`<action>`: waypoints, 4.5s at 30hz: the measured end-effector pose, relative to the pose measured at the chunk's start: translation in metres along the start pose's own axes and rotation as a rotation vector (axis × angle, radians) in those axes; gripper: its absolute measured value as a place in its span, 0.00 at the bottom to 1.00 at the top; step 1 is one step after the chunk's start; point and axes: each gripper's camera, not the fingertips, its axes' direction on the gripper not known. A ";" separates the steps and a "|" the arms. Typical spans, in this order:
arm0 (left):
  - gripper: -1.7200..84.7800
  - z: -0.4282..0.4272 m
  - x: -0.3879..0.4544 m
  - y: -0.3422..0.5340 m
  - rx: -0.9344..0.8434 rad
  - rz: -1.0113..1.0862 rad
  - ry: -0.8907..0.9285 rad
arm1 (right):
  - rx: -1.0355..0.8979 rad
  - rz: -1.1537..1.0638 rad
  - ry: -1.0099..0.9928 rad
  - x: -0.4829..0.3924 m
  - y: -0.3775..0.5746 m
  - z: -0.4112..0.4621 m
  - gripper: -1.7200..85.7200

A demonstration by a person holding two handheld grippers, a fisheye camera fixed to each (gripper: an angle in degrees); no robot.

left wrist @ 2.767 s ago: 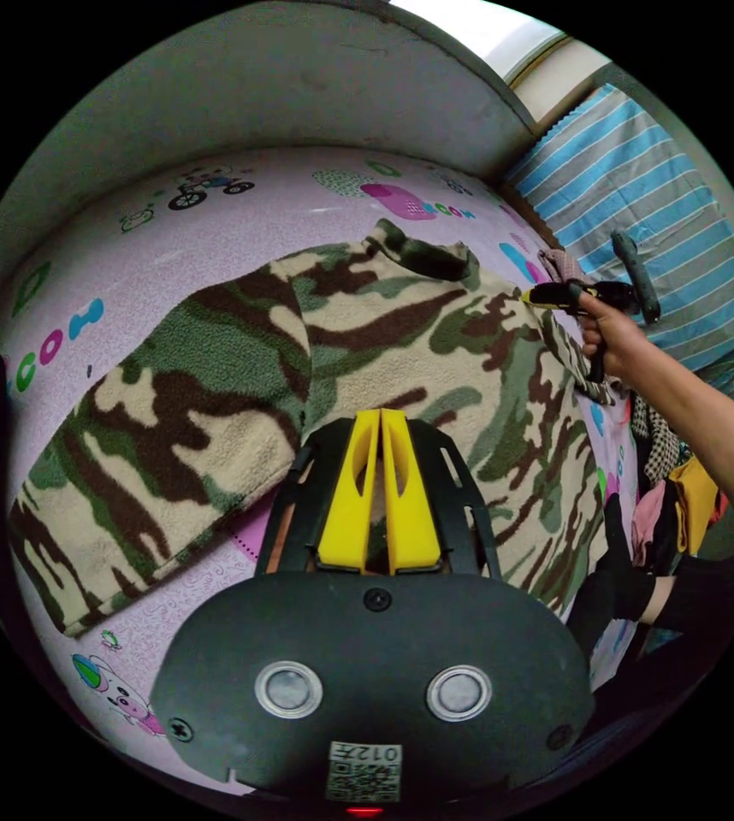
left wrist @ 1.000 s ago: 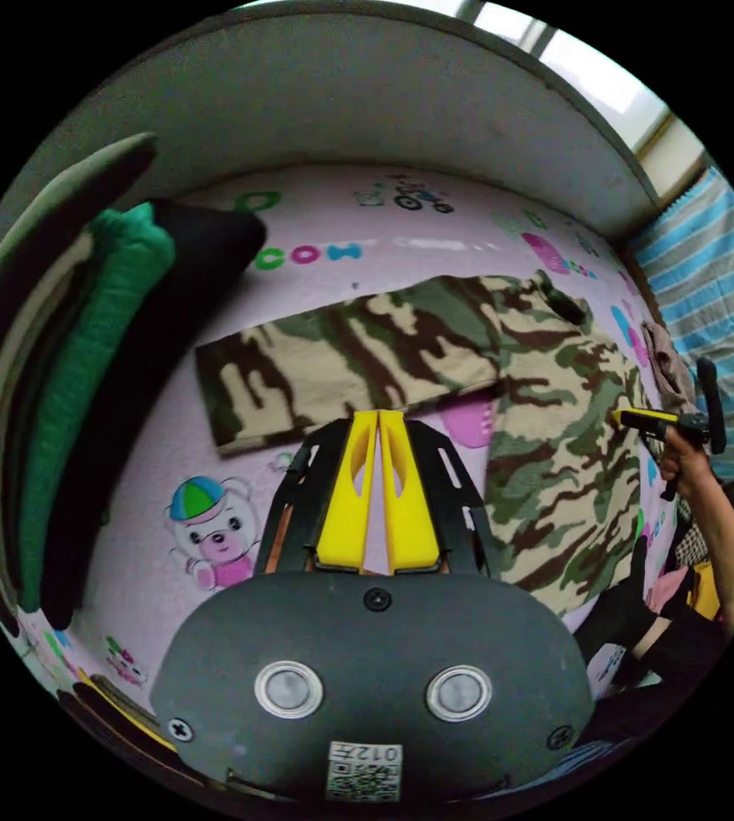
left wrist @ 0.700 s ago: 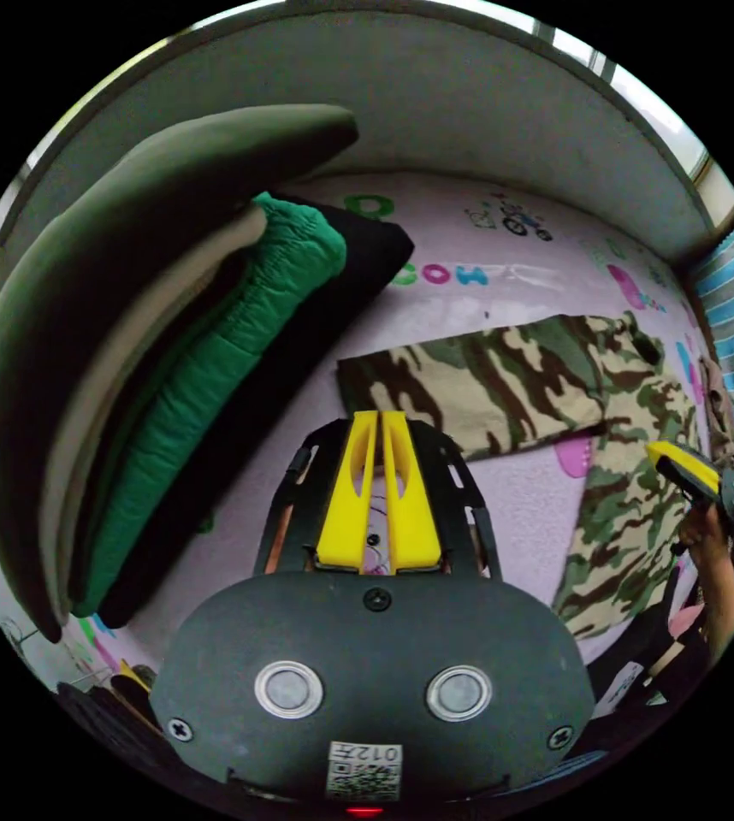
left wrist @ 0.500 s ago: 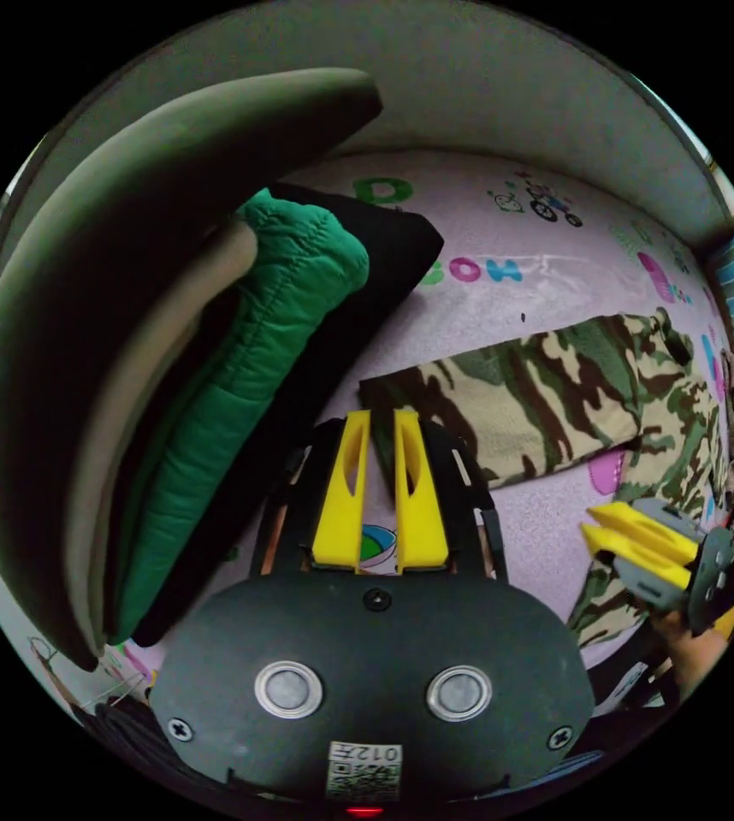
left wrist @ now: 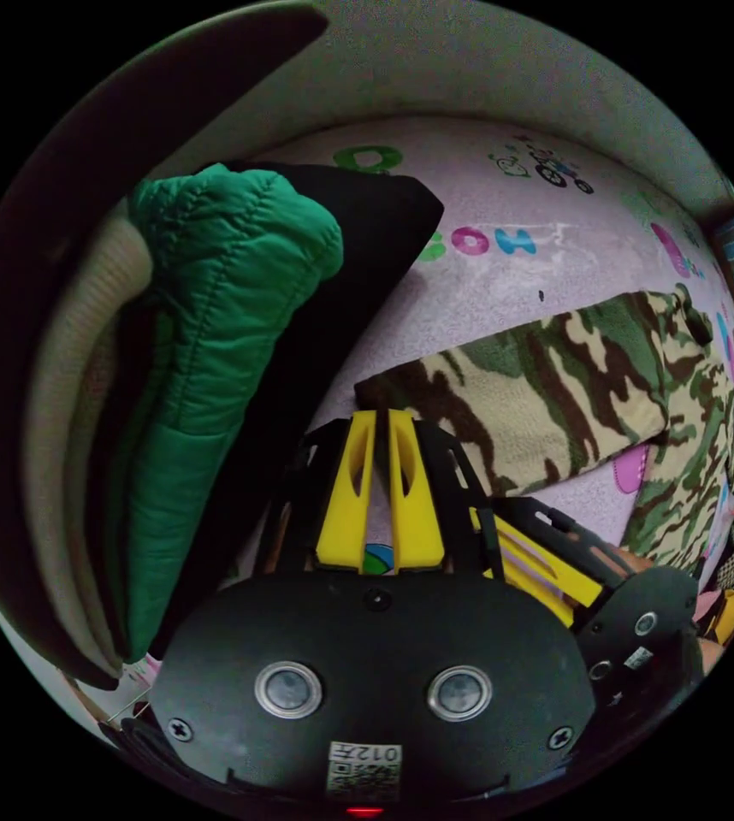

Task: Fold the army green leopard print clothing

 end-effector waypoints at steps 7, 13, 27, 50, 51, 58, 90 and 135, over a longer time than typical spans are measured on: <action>0.02 -0.052 -0.013 -0.002 0.050 -0.040 0.139 | 0.105 0.197 -0.142 0.045 0.035 -0.048 0.01; 0.02 -0.143 0.005 -0.003 0.212 0.000 0.259 | 0.222 0.334 -0.223 0.106 0.076 -0.130 0.01; 0.02 -0.245 0.174 -0.046 0.317 0.253 0.365 | 0.335 0.678 -0.236 0.244 0.240 -0.237 0.01; 0.02 -0.130 0.388 -0.089 0.108 0.458 0.390 | 0.374 1.279 -0.301 0.352 0.466 -0.157 0.01; 0.02 -0.126 0.390 -0.090 0.109 0.448 0.395 | 0.367 1.286 -0.298 0.353 0.466 -0.155 0.01; 0.02 -0.119 0.363 -0.093 0.166 0.410 0.364 | 0.209 1.314 -0.214 0.365 0.464 -0.135 0.03; 0.02 -0.048 0.361 -0.043 0.058 0.430 0.185 | -0.026 1.055 0.049 0.381 0.398 -0.157 0.01; 0.05 -0.067 0.753 0.151 0.367 1.082 0.362 | 0.095 1.776 -0.076 0.397 0.806 -0.271 0.08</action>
